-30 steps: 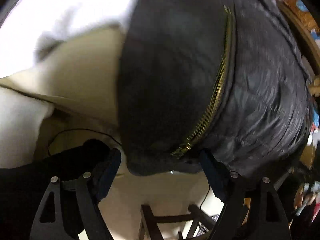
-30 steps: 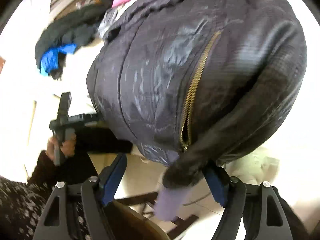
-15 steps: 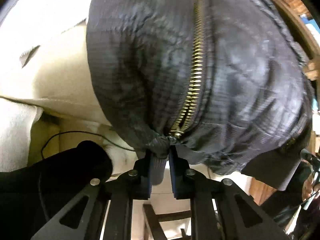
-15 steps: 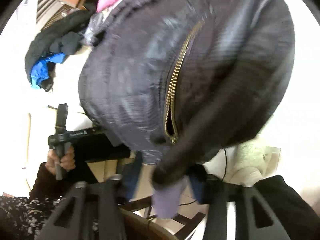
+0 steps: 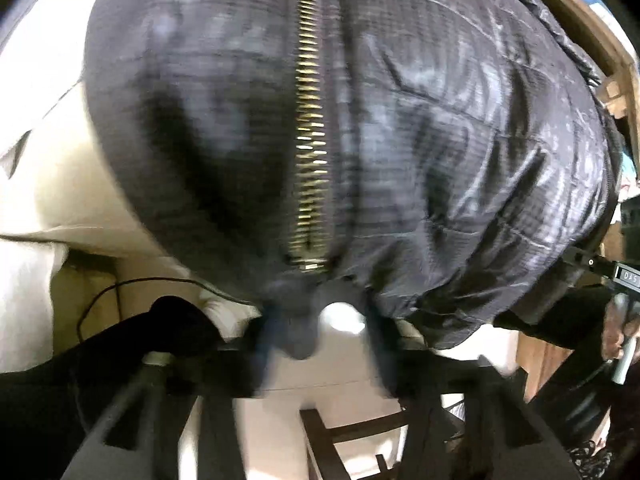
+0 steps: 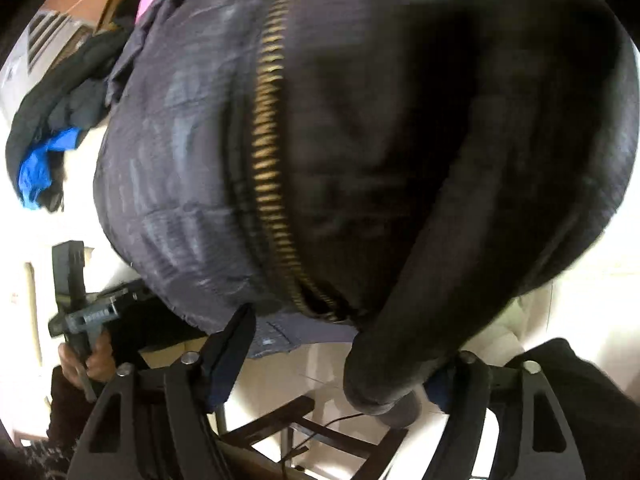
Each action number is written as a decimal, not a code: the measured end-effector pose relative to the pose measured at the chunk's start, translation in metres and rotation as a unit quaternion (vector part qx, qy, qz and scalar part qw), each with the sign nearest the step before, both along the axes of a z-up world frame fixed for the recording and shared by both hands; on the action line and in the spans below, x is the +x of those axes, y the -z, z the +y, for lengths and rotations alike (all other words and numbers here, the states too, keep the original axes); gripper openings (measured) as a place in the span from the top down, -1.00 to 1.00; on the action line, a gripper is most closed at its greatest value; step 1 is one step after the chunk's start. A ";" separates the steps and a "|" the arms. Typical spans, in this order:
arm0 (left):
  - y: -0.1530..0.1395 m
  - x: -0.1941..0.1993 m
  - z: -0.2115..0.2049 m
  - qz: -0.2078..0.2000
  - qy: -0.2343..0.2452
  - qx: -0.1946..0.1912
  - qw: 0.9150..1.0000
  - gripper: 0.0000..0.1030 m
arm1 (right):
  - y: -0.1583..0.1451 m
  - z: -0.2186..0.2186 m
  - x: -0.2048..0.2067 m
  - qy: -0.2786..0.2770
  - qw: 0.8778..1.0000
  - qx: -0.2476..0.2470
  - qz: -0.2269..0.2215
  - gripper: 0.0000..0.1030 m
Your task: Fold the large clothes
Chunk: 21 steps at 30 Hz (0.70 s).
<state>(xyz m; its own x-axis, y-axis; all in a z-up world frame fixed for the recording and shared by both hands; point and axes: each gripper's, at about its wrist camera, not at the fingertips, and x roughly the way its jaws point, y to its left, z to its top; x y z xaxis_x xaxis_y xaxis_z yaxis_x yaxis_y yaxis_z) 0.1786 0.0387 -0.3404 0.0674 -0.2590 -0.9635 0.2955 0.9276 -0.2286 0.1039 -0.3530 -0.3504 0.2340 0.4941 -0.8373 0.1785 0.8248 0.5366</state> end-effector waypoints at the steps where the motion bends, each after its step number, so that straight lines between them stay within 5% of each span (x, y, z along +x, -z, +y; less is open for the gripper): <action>1: -0.001 0.001 0.003 0.004 -0.011 -0.009 1.000 0.75 | -0.006 -0.004 -0.004 0.005 1.000 0.001 -0.001 0.27; 3: -0.009 -0.001 0.010 0.006 -0.023 -0.033 0.999 0.76 | -0.023 -0.009 -0.013 0.014 0.999 0.033 -0.014 0.49; 7: -0.052 -0.014 0.016 -0.026 0.005 -0.084 0.996 0.78 | -0.071 0.001 -0.024 -0.011 0.997 0.039 -0.069 0.53; 13: -0.144 -0.010 0.006 -0.089 0.046 -0.186 0.977 0.81 | -0.155 0.008 -0.011 -0.020 0.977 0.084 -0.192 0.55; 16: -0.187 0.026 0.000 -0.125 0.038 -0.218 0.967 1.00 | -0.182 0.003 0.006 -0.005 0.966 0.098 -0.238 0.56; 21: -0.236 0.106 0.000 -0.200 -0.013 -0.240 0.950 1.00 | -0.225 -0.040 0.052 0.060 0.939 0.110 -0.321 0.73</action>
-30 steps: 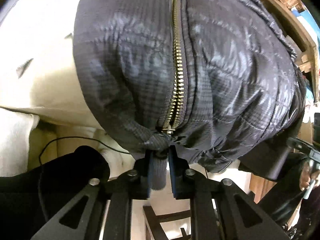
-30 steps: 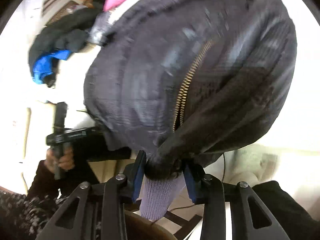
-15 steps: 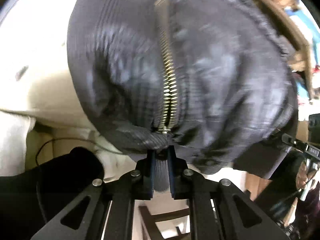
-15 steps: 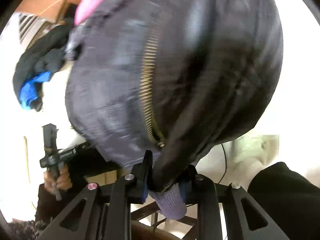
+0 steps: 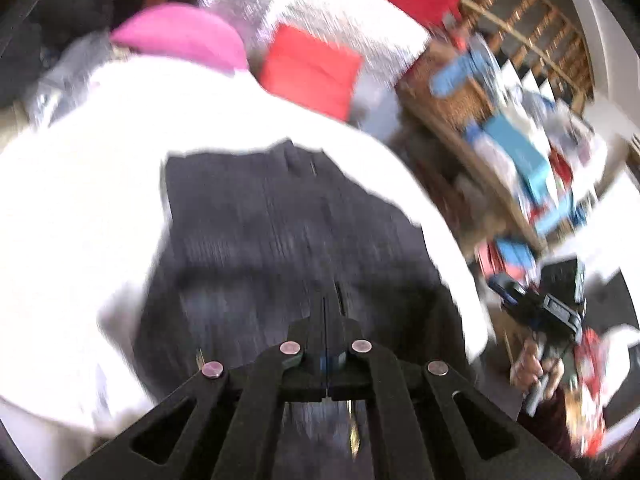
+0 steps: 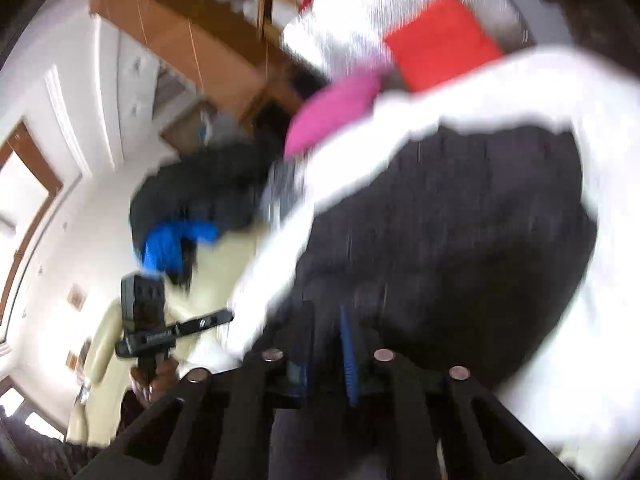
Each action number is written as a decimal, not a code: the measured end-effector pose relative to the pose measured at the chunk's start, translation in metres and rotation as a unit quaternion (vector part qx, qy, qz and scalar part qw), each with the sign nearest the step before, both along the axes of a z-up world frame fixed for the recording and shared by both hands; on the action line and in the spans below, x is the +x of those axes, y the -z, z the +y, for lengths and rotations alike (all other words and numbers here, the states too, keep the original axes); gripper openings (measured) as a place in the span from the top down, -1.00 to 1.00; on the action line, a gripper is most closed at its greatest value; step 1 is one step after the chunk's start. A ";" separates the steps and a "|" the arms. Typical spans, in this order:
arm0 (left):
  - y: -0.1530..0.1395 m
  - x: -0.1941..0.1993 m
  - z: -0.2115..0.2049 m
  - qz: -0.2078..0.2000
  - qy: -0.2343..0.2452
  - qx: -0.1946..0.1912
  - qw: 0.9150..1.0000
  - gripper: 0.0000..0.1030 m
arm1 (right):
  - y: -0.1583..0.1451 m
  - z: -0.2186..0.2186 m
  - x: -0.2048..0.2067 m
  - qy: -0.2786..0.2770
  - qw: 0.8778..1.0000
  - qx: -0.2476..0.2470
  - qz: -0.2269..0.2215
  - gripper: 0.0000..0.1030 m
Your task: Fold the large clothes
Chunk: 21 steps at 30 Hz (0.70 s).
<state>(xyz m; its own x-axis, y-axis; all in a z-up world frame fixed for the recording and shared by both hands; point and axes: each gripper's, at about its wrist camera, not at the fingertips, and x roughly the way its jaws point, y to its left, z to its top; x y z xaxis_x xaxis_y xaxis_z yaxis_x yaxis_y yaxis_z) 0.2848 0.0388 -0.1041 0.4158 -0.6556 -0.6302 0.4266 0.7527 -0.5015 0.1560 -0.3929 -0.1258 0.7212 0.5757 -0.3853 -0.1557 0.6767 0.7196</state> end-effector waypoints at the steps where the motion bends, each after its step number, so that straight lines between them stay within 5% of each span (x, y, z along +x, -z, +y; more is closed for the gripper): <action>1: -0.001 0.020 0.000 -0.005 -0.014 -0.001 1.000 1.00 | -0.006 -0.015 0.017 0.019 1.000 0.015 -0.011 0.73; 3: -0.004 0.053 0.002 -0.013 -0.034 0.015 0.999 1.00 | -0.016 -0.025 0.047 0.058 0.997 -0.038 -0.016 0.73; 6: 0.021 0.071 0.000 0.022 -0.034 -0.011 0.999 1.00 | -0.004 -0.028 0.075 0.036 0.998 -0.045 0.027 0.73; 12: 0.068 0.025 -0.022 0.018 -0.011 0.088 0.996 1.00 | 0.038 -0.021 0.038 -0.015 0.987 -0.087 0.132 0.71; 14: 0.081 0.003 -0.015 0.032 -0.015 0.103 0.994 0.82 | 0.050 -0.025 0.014 -0.011 0.982 -0.094 0.165 0.67; 15: 0.085 -0.008 -0.009 0.041 -0.017 0.107 0.993 0.43 | 0.056 -0.027 0.001 -0.008 0.979 -0.102 0.177 0.51; 16: 0.096 -0.022 -0.002 0.059 -0.023 0.114 0.991 -0.25 | 0.062 -0.027 -0.014 -0.006 0.975 -0.118 0.190 0.35; 17: 0.105 -0.037 0.008 0.073 -0.035 0.116 0.990 -0.53 | 0.070 -0.024 -0.027 -0.009 0.969 -0.139 0.204 -0.29; 18: 0.113 -0.049 0.016 0.085 -0.045 0.119 0.988 -0.63 | 0.077 -0.020 -0.046 -0.015 0.964 -0.156 0.214 -0.80; 21: 0.145 -0.082 0.026 0.130 -0.052 0.158 0.977 -0.63 | 0.100 -0.013 -0.082 -0.038 0.952 -0.187 0.241 -0.83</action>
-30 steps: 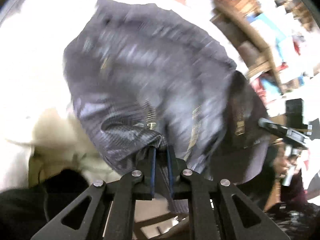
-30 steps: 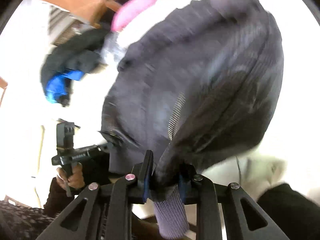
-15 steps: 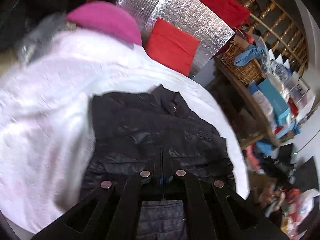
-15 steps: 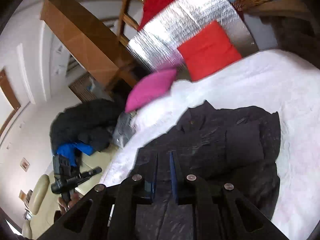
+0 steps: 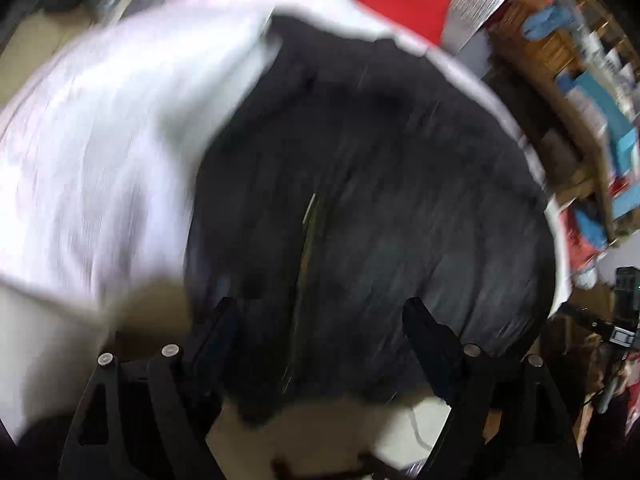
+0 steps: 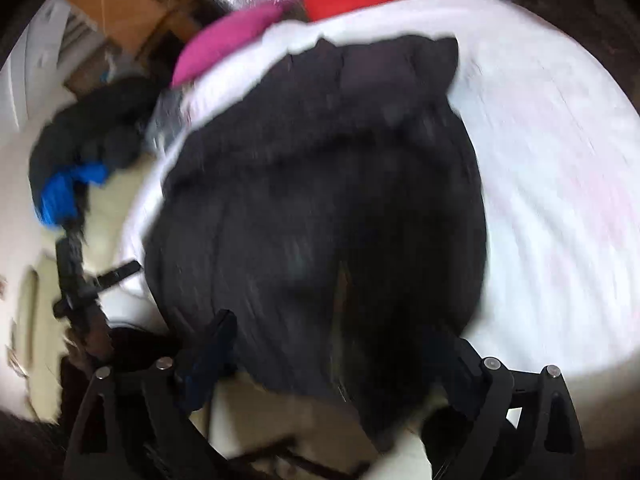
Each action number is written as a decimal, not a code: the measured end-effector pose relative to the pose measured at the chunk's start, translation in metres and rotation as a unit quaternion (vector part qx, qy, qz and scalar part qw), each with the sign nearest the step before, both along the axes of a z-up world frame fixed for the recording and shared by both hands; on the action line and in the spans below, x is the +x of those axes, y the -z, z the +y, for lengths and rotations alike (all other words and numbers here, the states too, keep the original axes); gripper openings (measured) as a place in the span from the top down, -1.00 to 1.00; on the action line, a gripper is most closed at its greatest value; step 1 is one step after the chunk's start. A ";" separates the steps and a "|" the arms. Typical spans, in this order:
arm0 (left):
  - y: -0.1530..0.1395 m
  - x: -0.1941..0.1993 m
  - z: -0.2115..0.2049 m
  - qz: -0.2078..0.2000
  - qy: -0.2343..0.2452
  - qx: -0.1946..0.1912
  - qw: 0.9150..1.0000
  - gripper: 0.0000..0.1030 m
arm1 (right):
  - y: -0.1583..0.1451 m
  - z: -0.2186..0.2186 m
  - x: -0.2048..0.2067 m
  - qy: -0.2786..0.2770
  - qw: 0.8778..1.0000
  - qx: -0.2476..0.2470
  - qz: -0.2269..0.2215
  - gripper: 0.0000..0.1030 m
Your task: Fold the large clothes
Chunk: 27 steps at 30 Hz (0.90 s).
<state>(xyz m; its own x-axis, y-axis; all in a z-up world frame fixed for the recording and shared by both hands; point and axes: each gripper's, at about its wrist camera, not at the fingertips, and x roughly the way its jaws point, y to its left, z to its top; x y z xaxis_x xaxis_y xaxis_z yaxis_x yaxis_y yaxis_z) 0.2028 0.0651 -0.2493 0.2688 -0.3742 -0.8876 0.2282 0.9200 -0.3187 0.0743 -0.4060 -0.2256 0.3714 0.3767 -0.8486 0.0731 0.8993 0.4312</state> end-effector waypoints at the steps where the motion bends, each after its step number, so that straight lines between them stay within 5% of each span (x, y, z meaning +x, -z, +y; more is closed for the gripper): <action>1: 0.014 -0.009 0.004 0.022 -0.013 0.016 1.000 -0.64 | 0.014 0.003 -0.010 -0.008 1.000 -0.006 0.023 -0.83; 6: 0.066 -0.029 0.021 0.089 -0.089 0.053 0.991 -0.64 | 0.092 0.016 -0.026 -0.032 0.991 -0.058 0.114 -0.83; 12: 0.091 -0.029 0.024 0.112 -0.101 0.065 0.986 -0.64 | 0.144 0.048 -0.008 -0.040 0.993 0.025 0.107 -0.77; 13: 0.091 -0.030 0.022 0.110 -0.097 0.063 0.987 -0.64 | 0.146 0.053 -0.008 -0.037 0.993 0.026 0.107 -0.72; 18: 0.101 -0.029 0.016 0.121 -0.081 0.077 0.986 -0.64 | 0.114 0.070 -0.019 -0.051 0.993 0.070 0.077 0.24; 25: 0.121 -0.036 -0.007 0.142 -0.013 0.063 0.988 -0.60 | 0.073 0.079 -0.029 -0.072 0.991 0.108 0.025 0.27; 27: 0.118 -0.038 -0.008 0.132 -0.008 0.058 0.990 0.11 | 0.070 0.070 -0.032 -0.060 0.990 0.125 0.020 0.29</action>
<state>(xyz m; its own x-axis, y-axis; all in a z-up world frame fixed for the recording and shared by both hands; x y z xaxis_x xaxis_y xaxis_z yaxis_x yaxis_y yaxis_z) 0.1643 0.0568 -0.3671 0.0271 -0.2638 -0.9642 0.1371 0.9564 -0.2578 0.0420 -0.3360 -0.2954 0.2789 0.6168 -0.7361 -0.0064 0.7677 0.6408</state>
